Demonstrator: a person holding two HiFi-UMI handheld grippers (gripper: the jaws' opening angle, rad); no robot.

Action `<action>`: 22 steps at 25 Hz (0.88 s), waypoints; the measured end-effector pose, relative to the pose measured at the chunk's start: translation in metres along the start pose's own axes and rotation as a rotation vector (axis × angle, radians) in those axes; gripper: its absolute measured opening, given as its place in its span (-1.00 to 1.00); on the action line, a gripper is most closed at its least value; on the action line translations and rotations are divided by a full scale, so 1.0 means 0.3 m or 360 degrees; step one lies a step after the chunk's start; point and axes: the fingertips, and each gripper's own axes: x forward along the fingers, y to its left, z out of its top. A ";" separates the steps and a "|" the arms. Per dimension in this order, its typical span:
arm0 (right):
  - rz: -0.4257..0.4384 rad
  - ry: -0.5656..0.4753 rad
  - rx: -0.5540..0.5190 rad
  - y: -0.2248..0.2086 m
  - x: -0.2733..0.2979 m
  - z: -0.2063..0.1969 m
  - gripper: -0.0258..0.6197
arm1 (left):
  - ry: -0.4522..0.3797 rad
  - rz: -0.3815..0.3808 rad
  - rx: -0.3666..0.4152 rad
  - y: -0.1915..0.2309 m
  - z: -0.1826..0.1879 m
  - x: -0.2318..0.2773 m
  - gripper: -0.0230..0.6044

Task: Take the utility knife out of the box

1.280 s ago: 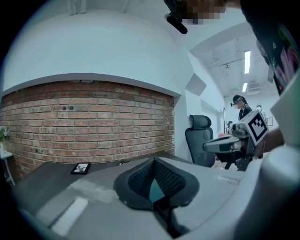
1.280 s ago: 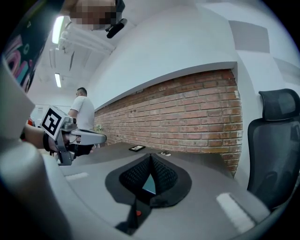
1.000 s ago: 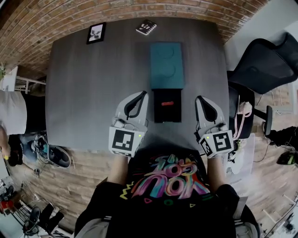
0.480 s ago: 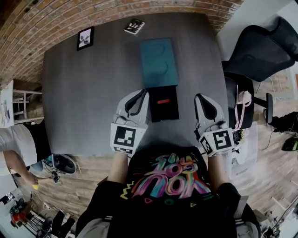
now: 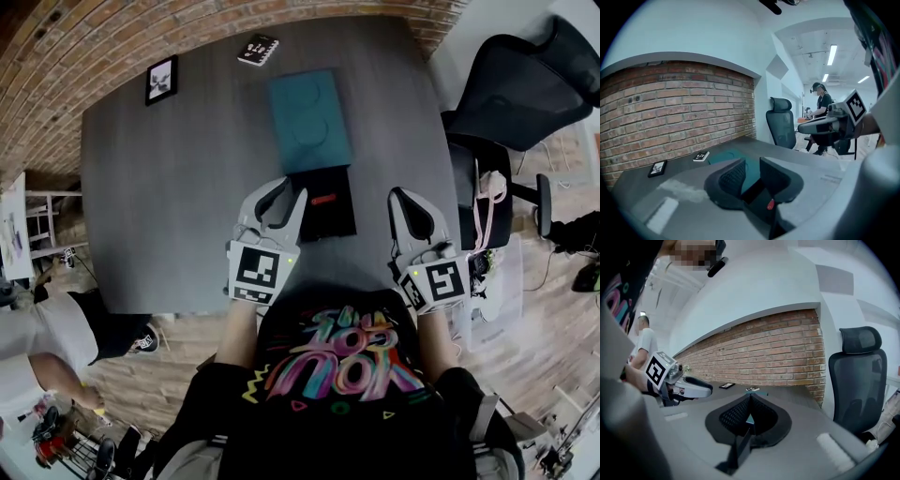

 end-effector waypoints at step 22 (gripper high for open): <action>-0.0033 0.0068 0.0026 -0.021 -0.053 -0.077 -0.92 | 0.0513 -0.0523 0.0279 -0.229 -0.273 0.161 -0.25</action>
